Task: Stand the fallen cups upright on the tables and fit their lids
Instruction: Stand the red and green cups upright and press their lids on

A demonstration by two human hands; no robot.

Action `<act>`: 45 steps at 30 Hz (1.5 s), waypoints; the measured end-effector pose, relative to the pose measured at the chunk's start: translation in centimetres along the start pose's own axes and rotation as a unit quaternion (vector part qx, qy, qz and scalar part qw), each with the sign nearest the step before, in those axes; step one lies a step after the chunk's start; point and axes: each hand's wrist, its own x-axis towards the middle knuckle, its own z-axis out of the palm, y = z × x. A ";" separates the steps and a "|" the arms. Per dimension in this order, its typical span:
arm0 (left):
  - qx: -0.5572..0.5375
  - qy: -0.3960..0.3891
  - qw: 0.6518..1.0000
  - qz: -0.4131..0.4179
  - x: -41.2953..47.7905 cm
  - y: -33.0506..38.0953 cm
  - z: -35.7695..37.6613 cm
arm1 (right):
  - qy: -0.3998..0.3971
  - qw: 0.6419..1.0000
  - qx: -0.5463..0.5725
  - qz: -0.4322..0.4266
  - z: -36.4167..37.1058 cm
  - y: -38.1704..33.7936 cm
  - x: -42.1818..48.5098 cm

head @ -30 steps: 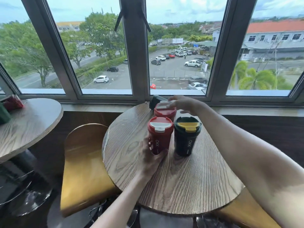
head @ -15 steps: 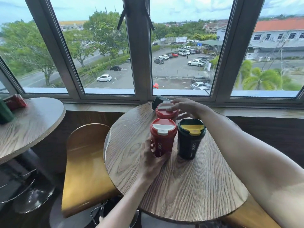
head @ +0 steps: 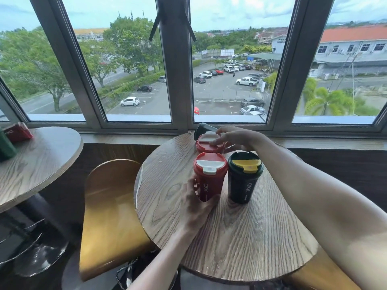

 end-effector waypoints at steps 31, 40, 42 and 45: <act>-0.097 -0.212 0.946 -0.226 19.0 6.5 -2.5 | 0.017 0.973 -0.222 -0.066 -4.7 -0.2 17.0; -0.151 -0.223 0.931 -0.246 19.1 5.6 -2.6 | -0.033 0.967 -0.244 -0.070 -4.8 1.0 19.0; -0.148 -0.219 0.932 -0.247 19.2 5.6 -2.7 | 0.002 0.968 -0.232 -0.092 -4.9 1.4 17.9; -0.138 -0.215 0.937 -0.239 19.2 5.7 -2.7 | 0.075 0.968 -0.203 -0.129 -4.9 2.0 14.9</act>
